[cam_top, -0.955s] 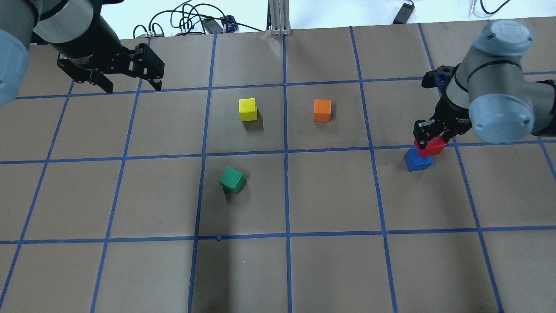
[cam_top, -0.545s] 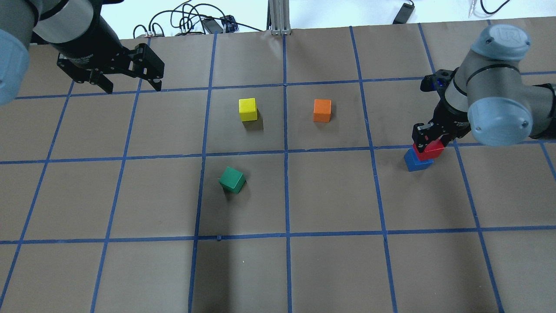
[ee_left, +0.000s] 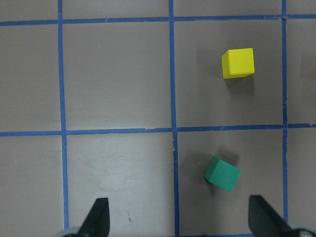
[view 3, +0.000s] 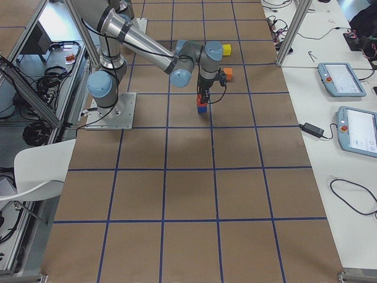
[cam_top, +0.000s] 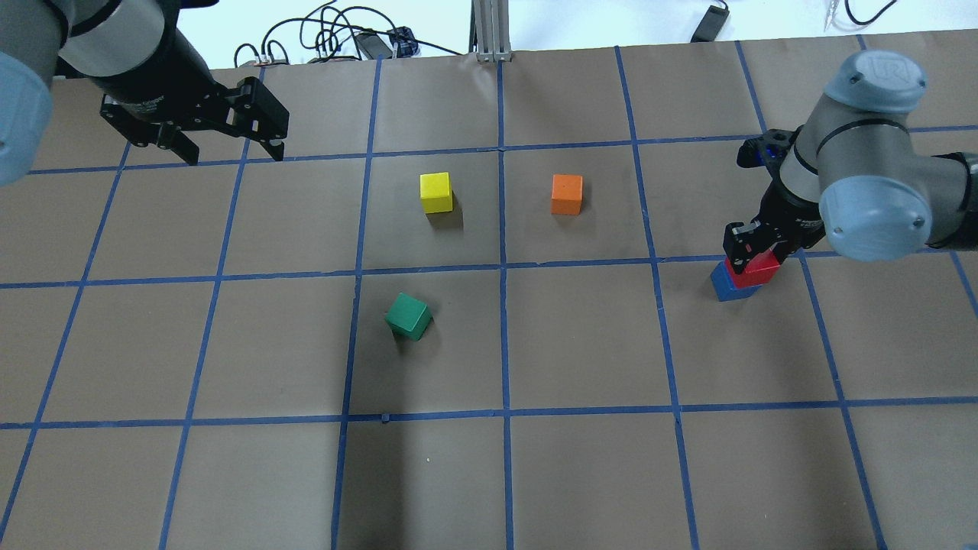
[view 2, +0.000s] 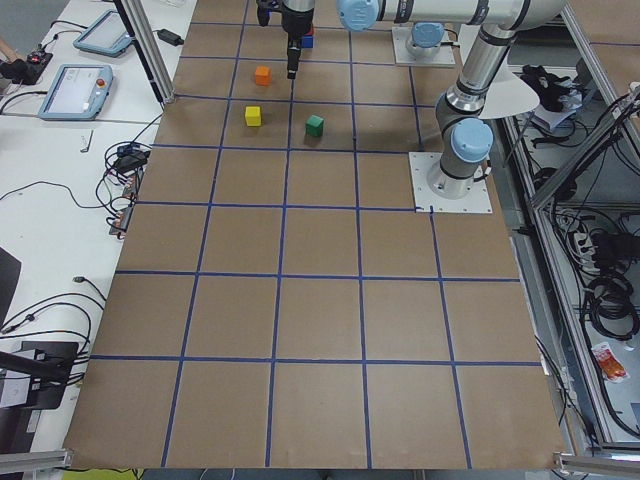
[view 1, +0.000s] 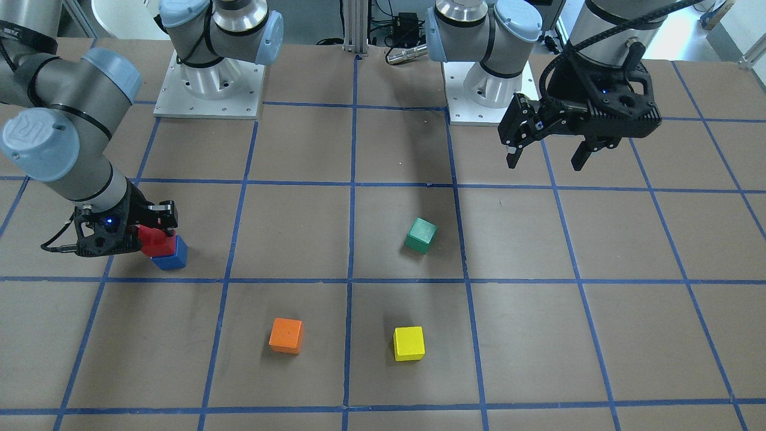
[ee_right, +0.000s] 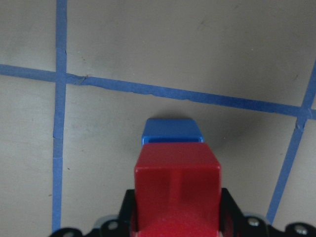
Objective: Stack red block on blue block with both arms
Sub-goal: 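Lower the red cube onto the blue cube with the right gripper, then open the right gripper and raise it off the red cube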
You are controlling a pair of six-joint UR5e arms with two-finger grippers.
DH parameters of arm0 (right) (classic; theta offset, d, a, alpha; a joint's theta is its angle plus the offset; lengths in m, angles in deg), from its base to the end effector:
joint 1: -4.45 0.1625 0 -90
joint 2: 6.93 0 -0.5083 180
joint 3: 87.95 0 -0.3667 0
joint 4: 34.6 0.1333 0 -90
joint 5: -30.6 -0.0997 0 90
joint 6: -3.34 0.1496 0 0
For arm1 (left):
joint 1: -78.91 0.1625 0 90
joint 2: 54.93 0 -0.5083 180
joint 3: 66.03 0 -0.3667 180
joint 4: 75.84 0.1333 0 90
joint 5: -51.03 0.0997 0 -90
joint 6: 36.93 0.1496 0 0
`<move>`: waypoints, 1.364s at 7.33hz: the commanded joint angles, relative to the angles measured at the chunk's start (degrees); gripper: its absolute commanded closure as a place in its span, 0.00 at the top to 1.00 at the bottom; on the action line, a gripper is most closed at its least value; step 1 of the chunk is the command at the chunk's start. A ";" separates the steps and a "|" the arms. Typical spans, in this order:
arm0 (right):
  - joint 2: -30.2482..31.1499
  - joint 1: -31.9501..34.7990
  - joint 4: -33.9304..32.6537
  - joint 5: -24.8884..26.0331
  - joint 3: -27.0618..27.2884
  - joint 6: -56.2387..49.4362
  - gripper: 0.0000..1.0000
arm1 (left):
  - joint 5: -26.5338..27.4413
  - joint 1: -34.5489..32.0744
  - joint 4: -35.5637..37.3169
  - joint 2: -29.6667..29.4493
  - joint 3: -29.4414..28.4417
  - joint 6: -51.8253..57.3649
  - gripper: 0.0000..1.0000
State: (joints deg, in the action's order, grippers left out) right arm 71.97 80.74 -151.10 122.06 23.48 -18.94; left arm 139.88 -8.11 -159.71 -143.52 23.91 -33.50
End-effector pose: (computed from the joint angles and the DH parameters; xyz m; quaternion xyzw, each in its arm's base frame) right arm 0.0096 -0.5072 0.3049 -0.0753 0.9957 0.0540 0.0041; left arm -0.1115 -0.4791 0.5450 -0.0046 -0.9977 0.0667 0.0063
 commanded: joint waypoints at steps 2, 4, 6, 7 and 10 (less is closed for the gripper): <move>-0.06 0.00 0.05 0.12 -0.16 0.04 0.80 | 0.01 -0.07 -0.07 0.00 -0.11 0.00 1.00; -0.06 0.00 0.13 0.12 -0.16 0.13 0.84 | -0.08 -0.07 -0.07 0.00 -0.11 0.00 1.00; 1.95 0.09 1.88 0.20 -1.73 0.31 1.00 | -0.08 -0.07 -0.07 0.00 -0.11 0.00 1.00; 4.22 0.17 8.42 0.38 -4.09 0.83 1.00 | -0.08 0.01 -0.07 0.00 -0.11 0.00 1.00; 6.70 0.70 30.04 -0.40 -17.42 6.76 1.00 | 0.01 0.01 -0.07 0.00 -0.11 0.00 1.00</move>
State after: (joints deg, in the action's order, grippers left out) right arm 77.84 81.06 -129.81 122.24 11.89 -16.19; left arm 139.82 -8.13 -159.78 -143.52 23.79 -33.50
